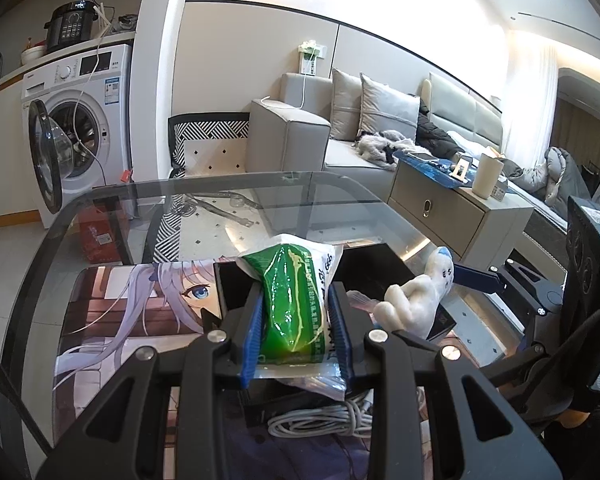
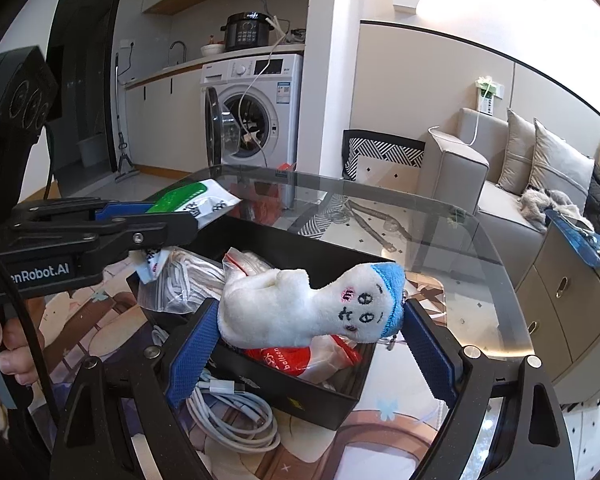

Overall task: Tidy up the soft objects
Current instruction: 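Open the right gripper to drop the doll into the box while the left releases the packet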

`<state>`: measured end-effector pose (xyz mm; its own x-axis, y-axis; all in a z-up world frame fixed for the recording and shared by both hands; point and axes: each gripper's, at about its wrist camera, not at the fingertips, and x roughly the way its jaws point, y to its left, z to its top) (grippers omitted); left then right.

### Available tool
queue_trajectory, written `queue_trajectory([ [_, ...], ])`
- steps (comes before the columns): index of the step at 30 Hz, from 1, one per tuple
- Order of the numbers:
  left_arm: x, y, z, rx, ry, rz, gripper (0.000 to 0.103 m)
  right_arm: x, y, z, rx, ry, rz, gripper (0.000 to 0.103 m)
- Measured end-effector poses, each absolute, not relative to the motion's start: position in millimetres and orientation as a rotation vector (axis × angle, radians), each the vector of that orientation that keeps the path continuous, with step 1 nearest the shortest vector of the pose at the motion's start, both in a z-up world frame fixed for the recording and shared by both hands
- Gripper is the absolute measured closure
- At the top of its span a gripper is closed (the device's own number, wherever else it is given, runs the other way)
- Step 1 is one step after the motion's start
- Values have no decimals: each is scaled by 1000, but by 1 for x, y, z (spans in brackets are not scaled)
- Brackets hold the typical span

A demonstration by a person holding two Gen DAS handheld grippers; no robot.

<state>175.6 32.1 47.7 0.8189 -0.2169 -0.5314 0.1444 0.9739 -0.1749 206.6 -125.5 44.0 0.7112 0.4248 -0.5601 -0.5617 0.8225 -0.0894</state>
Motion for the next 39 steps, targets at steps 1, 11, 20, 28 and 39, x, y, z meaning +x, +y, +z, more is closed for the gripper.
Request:
queue_trajectory([
  [1, 177, 32, 47, -129, 585, -191, 73, 208, -124, 43, -271, 553, 558, 12],
  [11, 191, 29, 34, -126, 628, -201, 73, 222, -118, 36, -312, 583, 587, 11],
  [20, 198, 24, 27, -113, 643, -213, 72, 220, -126, 40, -329, 577, 583, 2],
  [28, 202, 20, 18, -96, 658, -217, 71, 212, -143, 43, -287, 566, 557, 2],
  [39, 193, 14, 24, -61, 633, -229, 46, 189, -167, 51, -220, 546, 530, 1],
])
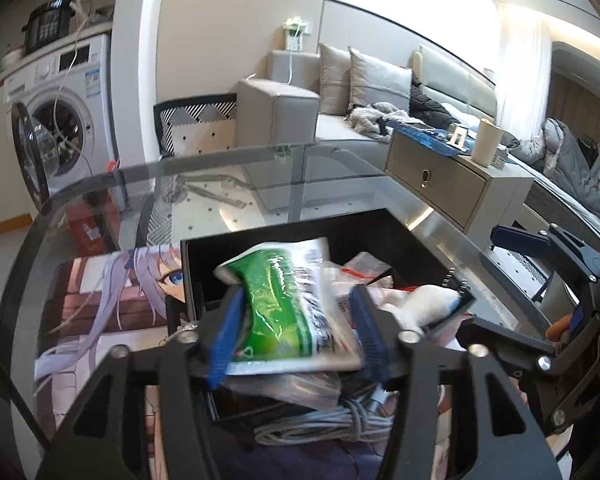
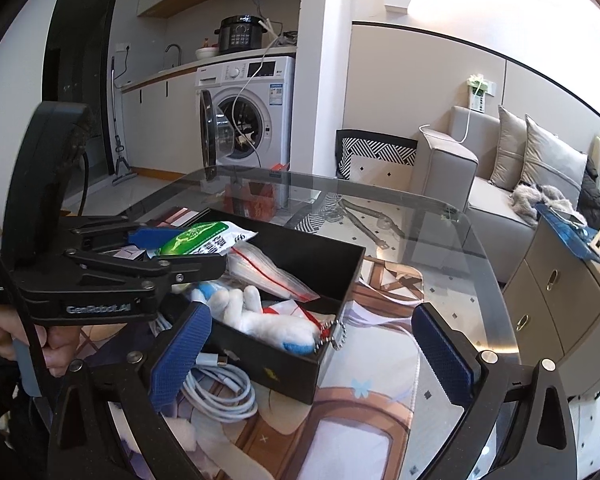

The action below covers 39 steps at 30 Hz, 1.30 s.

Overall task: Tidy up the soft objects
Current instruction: 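Open the right gripper to drop the doll into the box while the left releases the packet, then move the left gripper to the white foam piece and grasp it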

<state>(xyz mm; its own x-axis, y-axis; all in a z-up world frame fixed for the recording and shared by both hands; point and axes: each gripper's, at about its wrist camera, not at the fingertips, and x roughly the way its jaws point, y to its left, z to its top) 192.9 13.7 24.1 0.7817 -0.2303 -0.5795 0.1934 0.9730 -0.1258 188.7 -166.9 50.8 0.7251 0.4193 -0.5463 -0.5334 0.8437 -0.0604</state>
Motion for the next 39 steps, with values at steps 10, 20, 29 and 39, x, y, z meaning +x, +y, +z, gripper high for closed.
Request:
queue_trajectory([
  [10, 158, 22, 40, -37, 582, -184, 0, 164, -181, 49, -158, 567, 537, 1],
  [20, 127, 31, 35, -44, 592, -152, 0, 144, -180, 42, -162, 595, 538, 1],
  [29, 108, 23, 22, -40, 632, -169, 0, 129, -177, 34, -176, 618, 556, 1],
  [39, 94, 10, 0, -23, 697, -199, 0, 122, -182, 26, -164, 641, 545, 1],
])
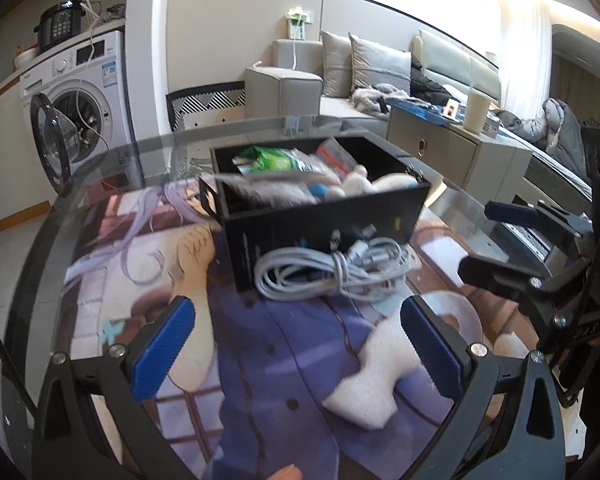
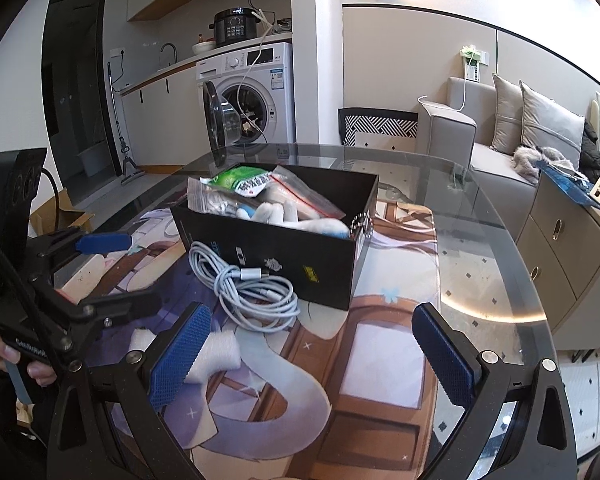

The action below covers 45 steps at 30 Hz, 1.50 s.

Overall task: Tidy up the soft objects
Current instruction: 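Move the left gripper to the white foam piece and grasp it, then lift the white foam piece with the left gripper while the right approaches the white cable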

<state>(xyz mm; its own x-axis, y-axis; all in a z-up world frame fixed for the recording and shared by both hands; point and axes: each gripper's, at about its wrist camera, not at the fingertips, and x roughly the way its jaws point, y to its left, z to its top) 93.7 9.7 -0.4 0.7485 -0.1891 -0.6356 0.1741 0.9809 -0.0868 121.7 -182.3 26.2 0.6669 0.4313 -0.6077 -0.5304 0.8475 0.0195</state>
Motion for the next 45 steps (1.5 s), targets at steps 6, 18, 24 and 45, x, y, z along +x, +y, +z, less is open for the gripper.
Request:
queue_trajectory([
  [6, 89, 0, -9, 15, 735, -216, 0, 122, -181, 22, -166, 651, 547, 1],
  [18, 86, -15, -24, 38, 791, -303, 1, 124, -180, 19, -162, 661, 545, 1],
  [24, 85, -22, -26, 57, 800, -326, 5, 125, -181, 18, -161, 665, 542, 1],
  [45, 80, -8, -21, -5, 777, -378, 68, 129, -187, 12, -150, 675, 525, 1],
])
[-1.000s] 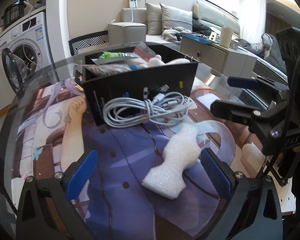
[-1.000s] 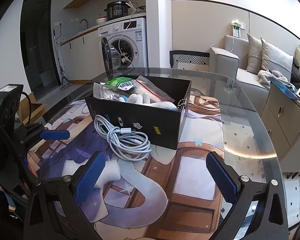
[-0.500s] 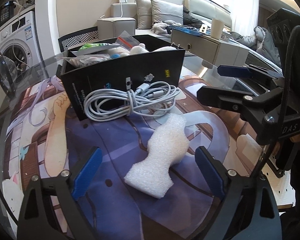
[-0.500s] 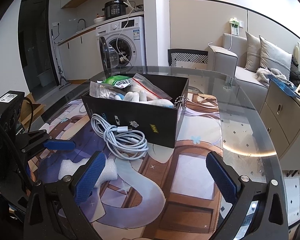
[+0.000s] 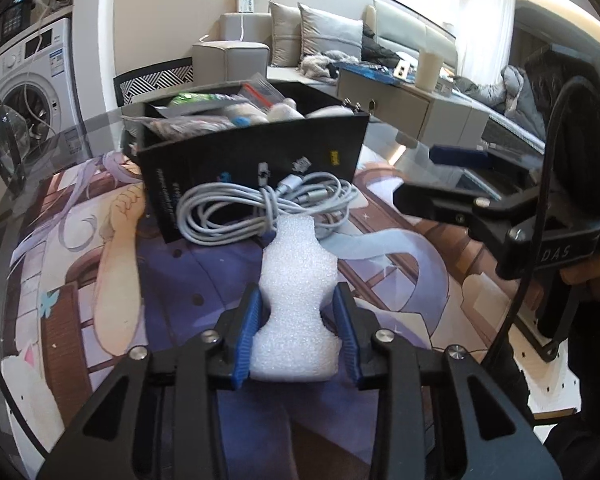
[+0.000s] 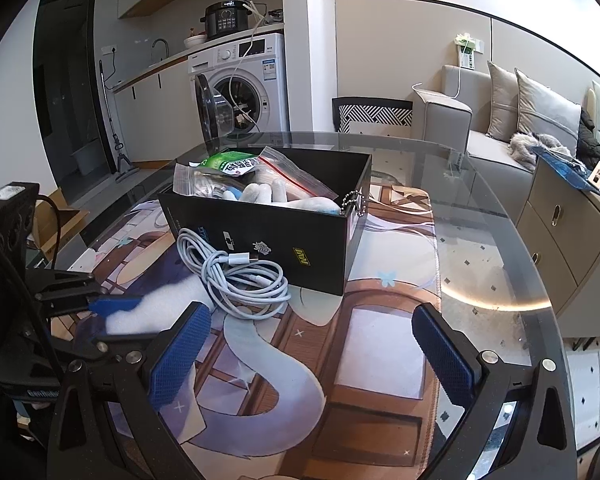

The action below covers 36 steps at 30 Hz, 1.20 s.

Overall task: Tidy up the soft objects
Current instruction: 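Lift the white foam piece with the left gripper while the right approaches the white cable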

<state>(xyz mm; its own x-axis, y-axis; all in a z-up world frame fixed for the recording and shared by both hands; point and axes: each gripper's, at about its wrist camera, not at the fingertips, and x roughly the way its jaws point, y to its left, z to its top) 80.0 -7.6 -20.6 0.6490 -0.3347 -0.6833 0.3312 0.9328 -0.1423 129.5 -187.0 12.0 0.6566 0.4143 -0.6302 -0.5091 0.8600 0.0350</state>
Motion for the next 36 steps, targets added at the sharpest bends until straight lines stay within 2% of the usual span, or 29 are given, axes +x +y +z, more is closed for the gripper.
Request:
queue_trajectory([
  [13, 71, 34, -6, -107, 700, -289, 68, 147, -158, -5, -102, 778, 500, 1],
  [36, 75, 63, -5, -174, 663, -213, 68, 178, -100, -19, -50, 871, 467, 1],
])
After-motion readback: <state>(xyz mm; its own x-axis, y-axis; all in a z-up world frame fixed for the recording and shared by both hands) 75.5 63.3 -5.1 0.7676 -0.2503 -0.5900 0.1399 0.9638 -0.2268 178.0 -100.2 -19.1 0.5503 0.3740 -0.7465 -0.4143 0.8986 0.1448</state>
